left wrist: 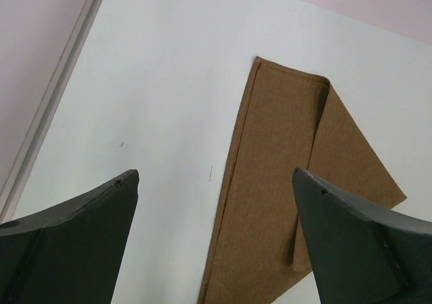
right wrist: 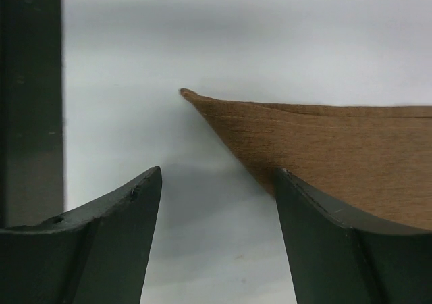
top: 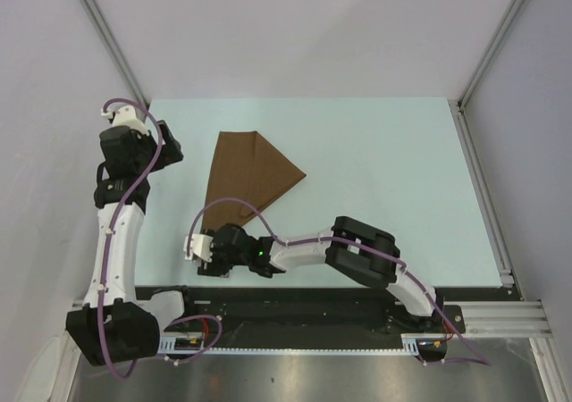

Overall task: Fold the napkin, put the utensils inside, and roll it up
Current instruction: Fold the napkin

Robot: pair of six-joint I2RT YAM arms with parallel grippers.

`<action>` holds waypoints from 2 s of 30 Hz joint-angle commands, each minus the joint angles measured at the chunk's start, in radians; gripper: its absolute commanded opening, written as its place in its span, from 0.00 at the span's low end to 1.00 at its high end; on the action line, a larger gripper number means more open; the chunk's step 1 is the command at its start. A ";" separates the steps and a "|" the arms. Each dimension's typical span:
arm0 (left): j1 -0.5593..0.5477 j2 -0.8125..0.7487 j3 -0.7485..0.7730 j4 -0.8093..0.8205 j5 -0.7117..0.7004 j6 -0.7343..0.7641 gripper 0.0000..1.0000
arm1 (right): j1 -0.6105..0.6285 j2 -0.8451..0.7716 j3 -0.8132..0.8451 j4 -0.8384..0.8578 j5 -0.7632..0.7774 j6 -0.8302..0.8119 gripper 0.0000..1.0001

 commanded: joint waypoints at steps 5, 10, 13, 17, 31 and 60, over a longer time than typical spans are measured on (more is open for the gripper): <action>0.082 0.009 -0.022 0.080 0.160 -0.079 1.00 | 0.019 0.069 -0.004 0.271 0.200 -0.198 0.71; 0.131 0.024 -0.033 0.098 0.224 -0.111 1.00 | 0.030 0.113 0.032 0.266 0.168 -0.252 0.68; 0.139 0.025 -0.035 0.100 0.230 -0.114 0.99 | 0.030 0.118 0.032 0.262 0.133 -0.252 0.65; 0.140 0.024 -0.039 0.106 0.241 -0.119 1.00 | 0.033 0.113 0.029 0.246 0.091 -0.241 0.60; 0.146 0.044 -0.042 0.117 0.287 -0.137 1.00 | 0.034 0.194 0.114 0.211 0.019 -0.217 0.47; 0.197 0.047 -0.049 0.123 0.298 -0.145 1.00 | -0.254 -0.177 -0.070 0.373 0.074 0.416 0.00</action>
